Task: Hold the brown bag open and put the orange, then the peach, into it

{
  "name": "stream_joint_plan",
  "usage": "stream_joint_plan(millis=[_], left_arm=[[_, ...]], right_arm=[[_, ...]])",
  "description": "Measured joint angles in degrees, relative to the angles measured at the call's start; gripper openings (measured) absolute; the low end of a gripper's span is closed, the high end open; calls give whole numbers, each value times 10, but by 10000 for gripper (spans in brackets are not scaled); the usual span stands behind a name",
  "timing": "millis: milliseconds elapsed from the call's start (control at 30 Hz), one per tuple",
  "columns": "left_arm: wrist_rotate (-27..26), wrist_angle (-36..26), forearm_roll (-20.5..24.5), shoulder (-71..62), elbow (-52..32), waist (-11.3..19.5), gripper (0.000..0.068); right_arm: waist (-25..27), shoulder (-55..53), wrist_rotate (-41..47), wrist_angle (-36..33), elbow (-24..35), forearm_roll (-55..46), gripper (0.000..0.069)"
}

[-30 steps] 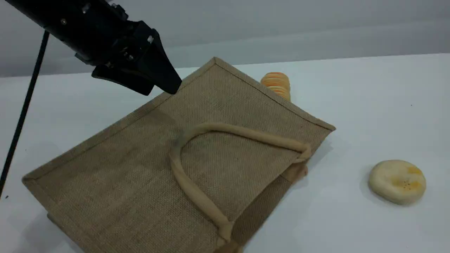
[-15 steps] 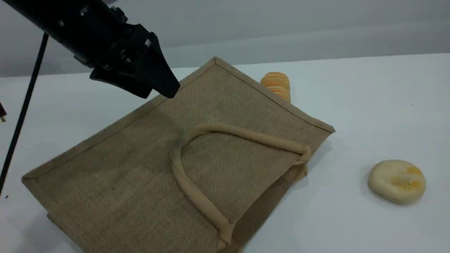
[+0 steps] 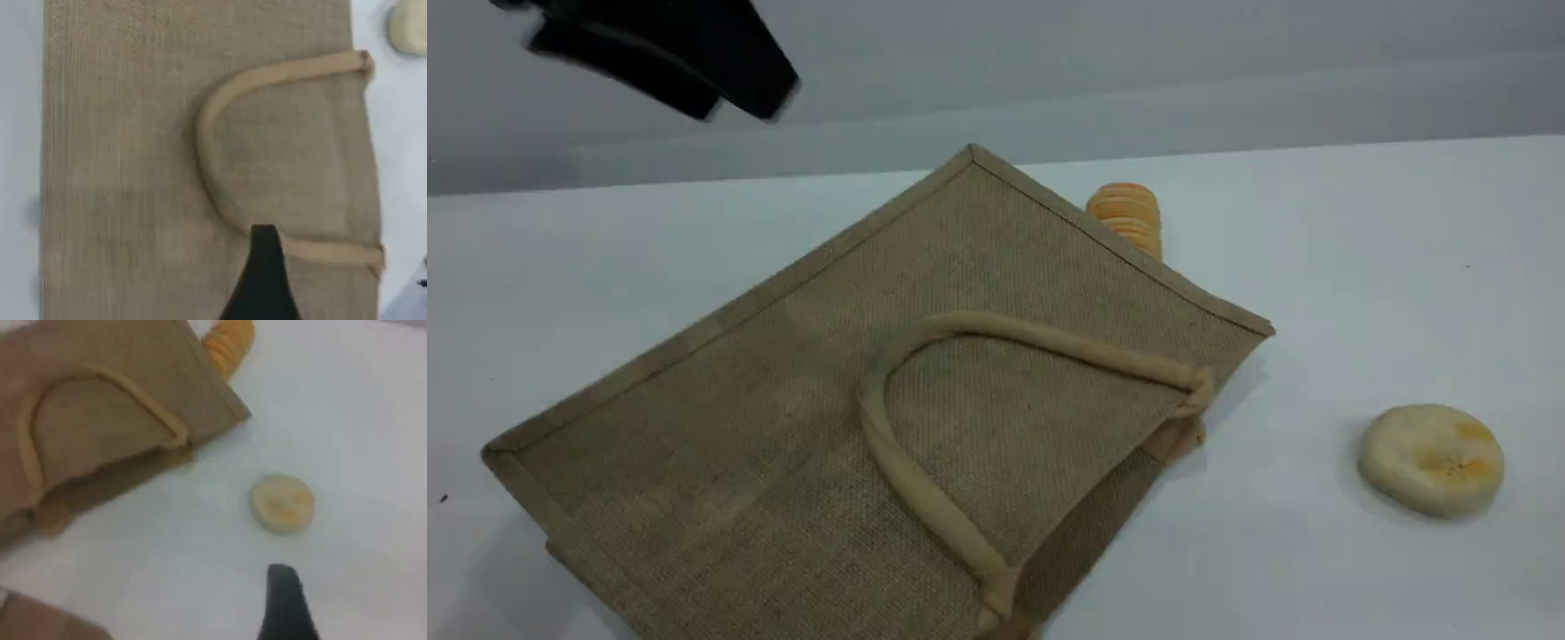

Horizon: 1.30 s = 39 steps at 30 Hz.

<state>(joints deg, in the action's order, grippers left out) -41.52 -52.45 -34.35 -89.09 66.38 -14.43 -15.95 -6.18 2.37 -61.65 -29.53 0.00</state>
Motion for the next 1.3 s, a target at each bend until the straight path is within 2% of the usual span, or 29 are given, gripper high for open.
stream_joint_plan(millis=[233,567,667,867,1033,1300], left_arm=[[91,-89,60,92,0,-6,526],[278,-141,230,236,-10,-87,526],[316,-142,269,283,-51,-94,526],[363,-110,301,411,-181,-94,526],[378,-114,320,539,-275,-94,525],[406,-114,330,718,-337,-94,525]], right_arm=[[0,22,0,9,6,-5,401],[0,22,-2,7,6,-4,401],[0,22,-2,6,6,-4,401],[0,22,-2,6,6,-4,401],[0,22,-1,6,6,-4,401],[0,22,-1,6,6,-4,401]])
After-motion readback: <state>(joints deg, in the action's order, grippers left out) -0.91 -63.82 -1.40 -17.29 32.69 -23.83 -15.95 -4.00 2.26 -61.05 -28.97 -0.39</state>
